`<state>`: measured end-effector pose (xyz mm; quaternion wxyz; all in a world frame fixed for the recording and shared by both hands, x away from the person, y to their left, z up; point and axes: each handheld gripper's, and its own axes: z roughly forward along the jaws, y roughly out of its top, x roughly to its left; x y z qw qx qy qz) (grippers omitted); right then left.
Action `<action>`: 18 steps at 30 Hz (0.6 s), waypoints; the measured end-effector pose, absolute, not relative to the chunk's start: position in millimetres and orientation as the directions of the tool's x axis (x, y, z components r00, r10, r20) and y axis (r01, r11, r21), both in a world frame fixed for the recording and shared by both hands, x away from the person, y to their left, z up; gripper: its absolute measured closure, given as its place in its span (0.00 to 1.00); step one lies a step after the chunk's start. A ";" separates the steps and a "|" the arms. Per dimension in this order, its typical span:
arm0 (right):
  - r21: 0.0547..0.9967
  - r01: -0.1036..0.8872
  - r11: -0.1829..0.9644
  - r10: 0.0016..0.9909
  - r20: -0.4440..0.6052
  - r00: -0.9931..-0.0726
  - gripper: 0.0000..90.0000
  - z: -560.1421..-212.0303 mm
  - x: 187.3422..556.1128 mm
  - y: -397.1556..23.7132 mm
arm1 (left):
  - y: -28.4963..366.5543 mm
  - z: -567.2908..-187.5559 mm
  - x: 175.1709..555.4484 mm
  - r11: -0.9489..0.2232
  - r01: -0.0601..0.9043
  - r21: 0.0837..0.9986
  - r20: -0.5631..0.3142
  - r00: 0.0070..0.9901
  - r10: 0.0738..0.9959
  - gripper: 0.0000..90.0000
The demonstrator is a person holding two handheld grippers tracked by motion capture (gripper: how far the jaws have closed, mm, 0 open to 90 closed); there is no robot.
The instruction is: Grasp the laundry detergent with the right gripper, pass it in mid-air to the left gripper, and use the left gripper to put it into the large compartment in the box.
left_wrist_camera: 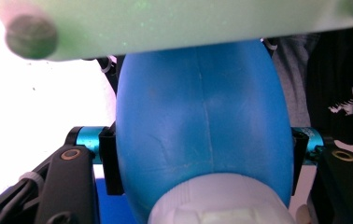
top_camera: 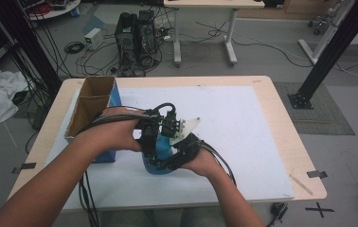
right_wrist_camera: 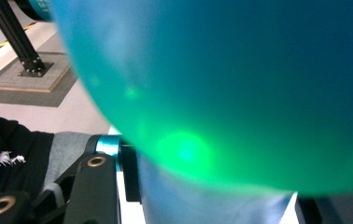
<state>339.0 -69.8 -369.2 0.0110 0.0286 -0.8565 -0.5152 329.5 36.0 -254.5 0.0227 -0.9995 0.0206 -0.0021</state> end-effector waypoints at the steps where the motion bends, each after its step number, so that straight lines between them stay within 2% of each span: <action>1: 0.885 -0.035 0.464 -0.061 -0.007 -0.998 0.51 -370.2 338.8 -68.8 | 36.2 -254.8 329.4 -0.998 -0.031 -0.051 -0.004 1.000 -0.031 0.42; 6: 0.885 -0.013 0.466 -0.065 0.020 -0.998 0.50 -370.8 336.5 -67.3 | 35.9 -253.0 328.9 -0.998 -0.024 -0.066 -0.009 1.000 -0.024 0.42; 11: 0.886 0.031 0.463 -0.055 0.063 -0.996 0.48 -366.9 333.6 -70.2 | 37.3 -247.8 327.9 -0.999 -0.008 -0.037 -0.009 1.000 -0.008 0.42; 15: 0.892 0.005 0.452 -0.057 0.034 -0.998 0.36 -364.8 335.0 -73.3 | 39.4 -243.9 329.6 -1.000 -0.003 -0.025 -0.018 1.000 -0.002 0.42; 17: 0.889 0.015 0.458 -0.063 0.050 -0.997 0.34 -363.6 334.2 -76.1 | 41.3 -241.5 329.2 -0.999 0.026 -0.023 -0.025 0.999 0.027 0.42; 18: 0.907 -0.052 0.419 -0.069 -0.025 -0.997 0.33 -363.3 339.0 -75.4 | 42.3 -240.8 332.0 -1.000 0.012 -0.022 -0.044 0.999 0.013 0.42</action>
